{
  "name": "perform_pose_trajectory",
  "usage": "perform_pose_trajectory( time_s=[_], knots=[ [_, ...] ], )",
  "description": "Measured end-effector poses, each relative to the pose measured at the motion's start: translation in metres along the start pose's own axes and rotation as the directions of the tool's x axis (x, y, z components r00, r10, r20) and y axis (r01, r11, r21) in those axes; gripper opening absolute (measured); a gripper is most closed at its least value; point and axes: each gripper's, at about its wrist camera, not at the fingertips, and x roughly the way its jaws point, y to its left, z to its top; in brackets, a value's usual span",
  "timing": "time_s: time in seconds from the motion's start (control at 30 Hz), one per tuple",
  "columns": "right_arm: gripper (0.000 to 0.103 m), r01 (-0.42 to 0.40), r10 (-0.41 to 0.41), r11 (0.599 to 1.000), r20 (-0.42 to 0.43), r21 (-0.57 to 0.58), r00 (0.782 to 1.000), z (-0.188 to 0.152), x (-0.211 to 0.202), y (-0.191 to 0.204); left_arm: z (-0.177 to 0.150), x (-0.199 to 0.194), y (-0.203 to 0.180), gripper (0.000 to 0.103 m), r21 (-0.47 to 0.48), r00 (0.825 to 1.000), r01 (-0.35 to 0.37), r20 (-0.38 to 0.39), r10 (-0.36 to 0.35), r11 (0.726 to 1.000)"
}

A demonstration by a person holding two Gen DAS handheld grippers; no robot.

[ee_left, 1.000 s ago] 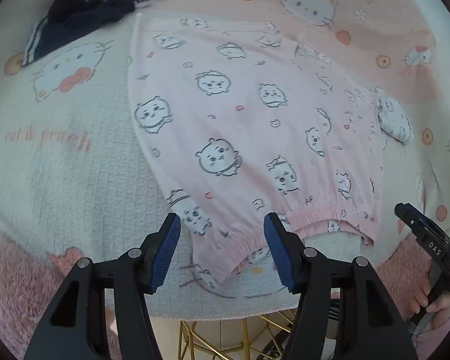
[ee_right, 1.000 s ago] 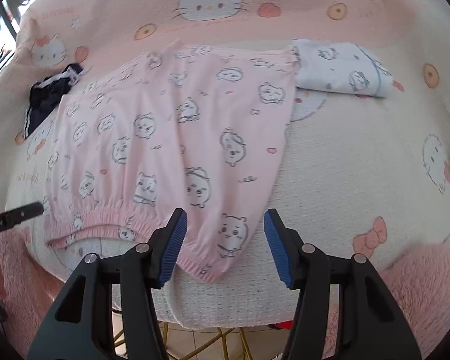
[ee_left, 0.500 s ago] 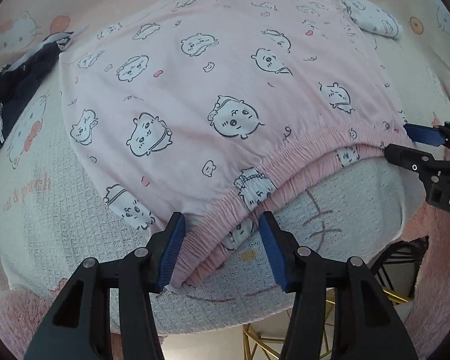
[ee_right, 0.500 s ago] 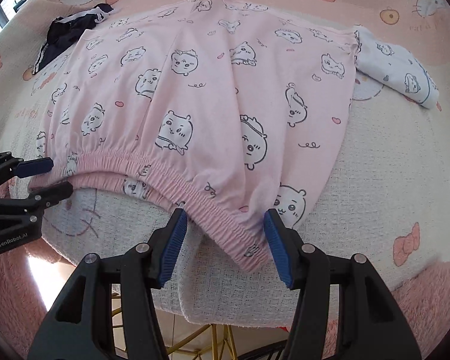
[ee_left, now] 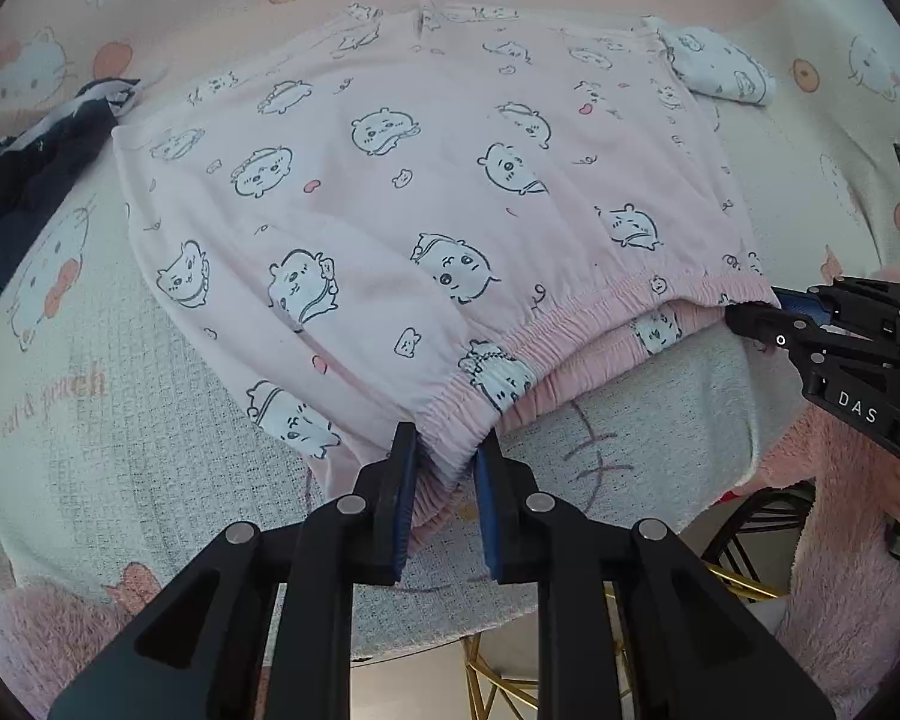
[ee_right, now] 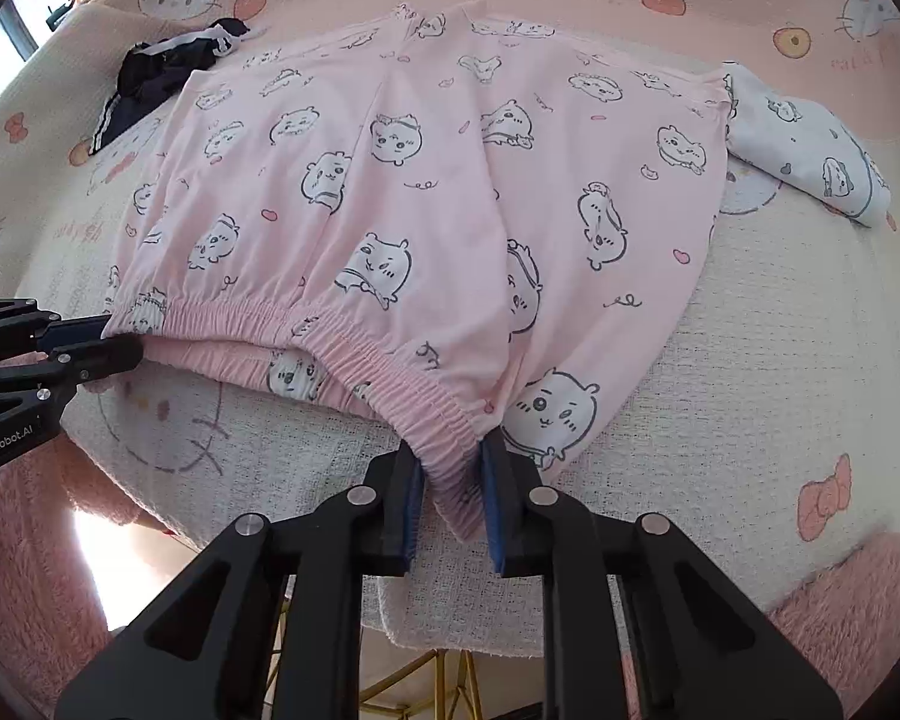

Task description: Fold clothes

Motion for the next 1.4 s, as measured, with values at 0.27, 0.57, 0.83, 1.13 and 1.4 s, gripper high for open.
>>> perform_pose_trajectory(
  time_s=[0.27,0.57,0.83,1.13,1.4],
  knots=[
    [0.015,0.036,-0.036,0.999,-0.063,-0.001,0.997,-0.007,0.0,-0.004,-0.007,0.012,0.03,0.019,-0.058,0.99,0.001,-0.142,-0.009,0.998],
    [0.028,-0.051,0.058,0.991,-0.056,0.122,0.997,-0.005,-0.01,-0.028,-0.009,-0.023,0.089,0.02,-0.366,0.98,0.162,-0.05,-0.194,0.916],
    [0.043,-0.195,0.174,0.934,0.093,0.299,0.98,-0.005,-0.038,-0.063,-0.016,-0.011,0.106,0.025,-0.504,0.974,0.174,-0.037,-0.222,0.846],
    [0.043,-0.004,0.046,0.936,-0.111,0.351,0.993,-0.014,-0.005,-0.074,-0.038,-0.006,0.1,0.036,-0.518,0.97,0.114,-0.127,-0.208,0.847],
    [0.045,-0.124,0.176,0.877,-0.071,0.465,0.982,-0.018,-0.006,-0.09,-0.046,0.001,0.119,0.045,-0.677,0.939,0.266,0.021,-0.343,0.686]
  ],
)
